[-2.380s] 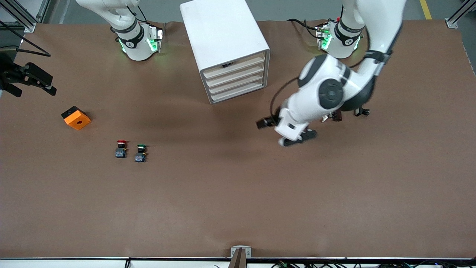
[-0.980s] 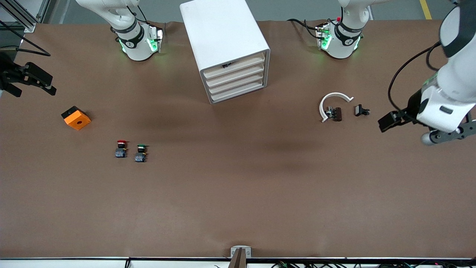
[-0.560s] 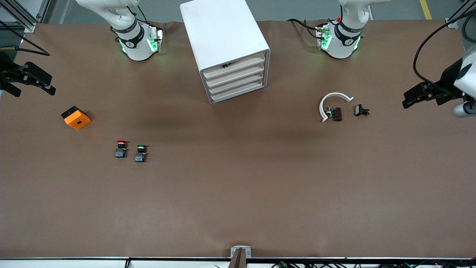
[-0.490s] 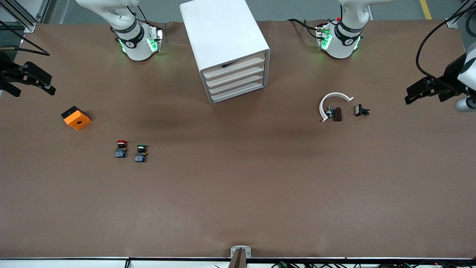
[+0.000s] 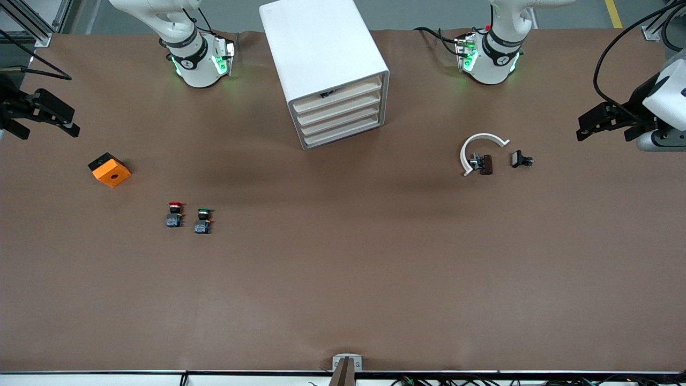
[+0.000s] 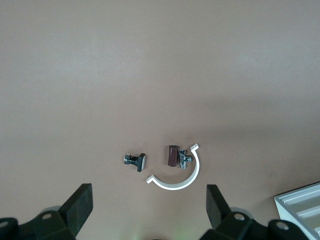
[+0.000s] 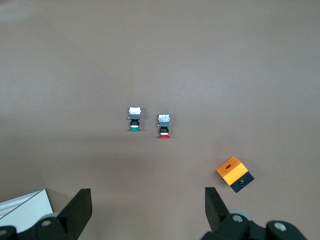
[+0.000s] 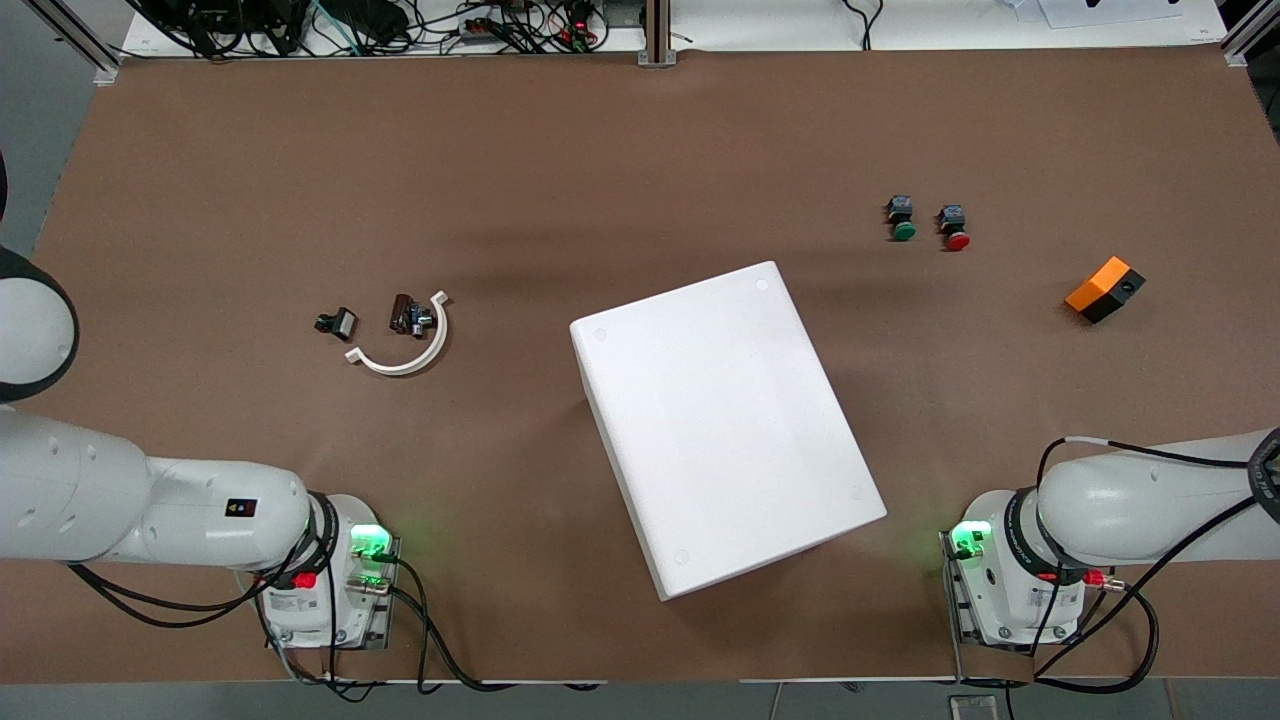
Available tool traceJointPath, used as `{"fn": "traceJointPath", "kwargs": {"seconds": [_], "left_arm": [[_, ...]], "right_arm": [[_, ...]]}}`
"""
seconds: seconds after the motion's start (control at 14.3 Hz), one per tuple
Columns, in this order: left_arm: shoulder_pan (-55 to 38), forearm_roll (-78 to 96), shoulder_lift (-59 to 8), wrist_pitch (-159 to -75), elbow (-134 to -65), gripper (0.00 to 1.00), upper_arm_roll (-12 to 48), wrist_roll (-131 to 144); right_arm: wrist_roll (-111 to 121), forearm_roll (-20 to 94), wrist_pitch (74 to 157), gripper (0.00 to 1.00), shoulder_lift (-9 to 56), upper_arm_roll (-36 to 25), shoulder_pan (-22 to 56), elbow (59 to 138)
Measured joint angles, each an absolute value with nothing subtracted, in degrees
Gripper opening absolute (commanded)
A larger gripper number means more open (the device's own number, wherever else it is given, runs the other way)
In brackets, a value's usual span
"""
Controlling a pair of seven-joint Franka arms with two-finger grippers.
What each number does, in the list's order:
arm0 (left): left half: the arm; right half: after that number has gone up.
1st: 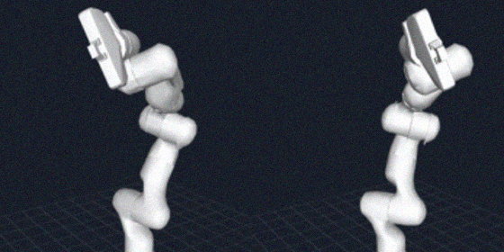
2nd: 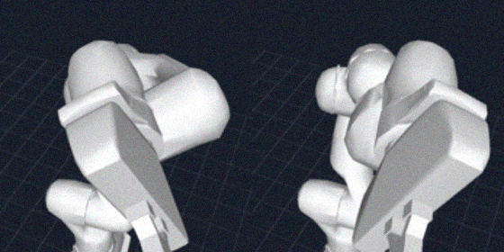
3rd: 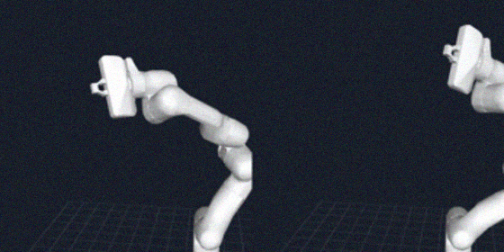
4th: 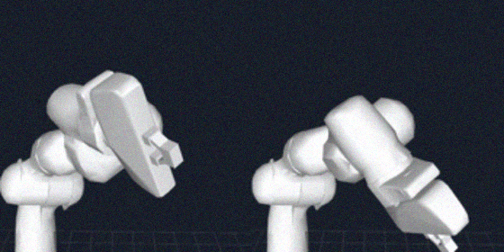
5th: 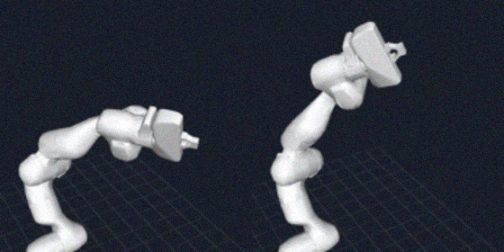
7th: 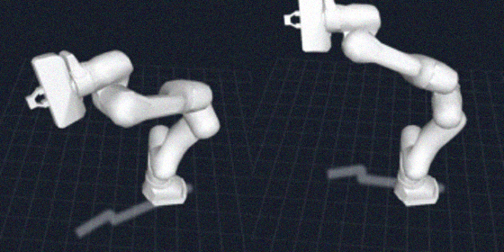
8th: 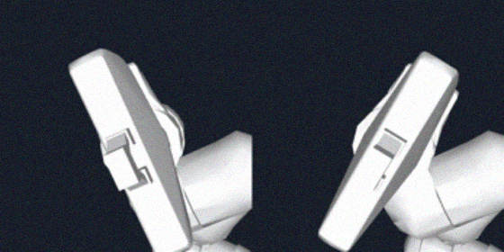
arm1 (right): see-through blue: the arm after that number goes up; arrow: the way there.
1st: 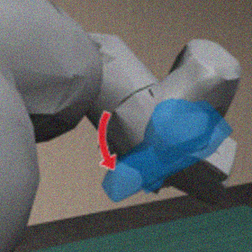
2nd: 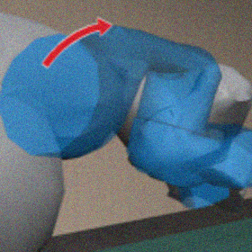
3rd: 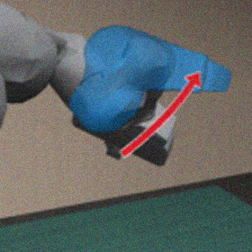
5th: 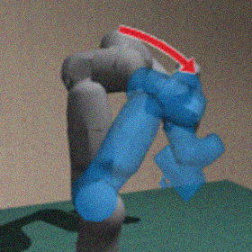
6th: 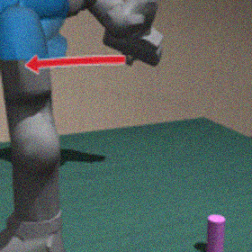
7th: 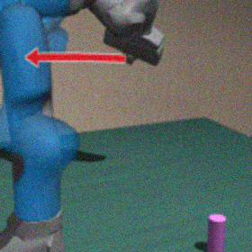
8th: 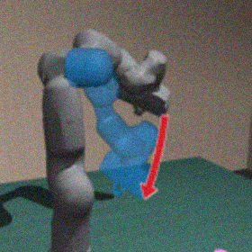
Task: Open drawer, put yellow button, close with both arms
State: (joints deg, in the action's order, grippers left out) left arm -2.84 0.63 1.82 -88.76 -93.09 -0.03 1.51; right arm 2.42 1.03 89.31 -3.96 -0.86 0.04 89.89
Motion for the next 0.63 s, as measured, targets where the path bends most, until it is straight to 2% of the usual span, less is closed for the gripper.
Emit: {"fn": "traceJointPath", "kwargs": {"seconds": [0.63], "left_arm": [[-2.51, -1.47, 3.53, -88.92, -93.27, 1.0, -0.34, -1.07]], "right_arm": [[2.42, 1.03, 89.31, 1.0, -3.96, -0.86, 0.04, 89.88]]}}
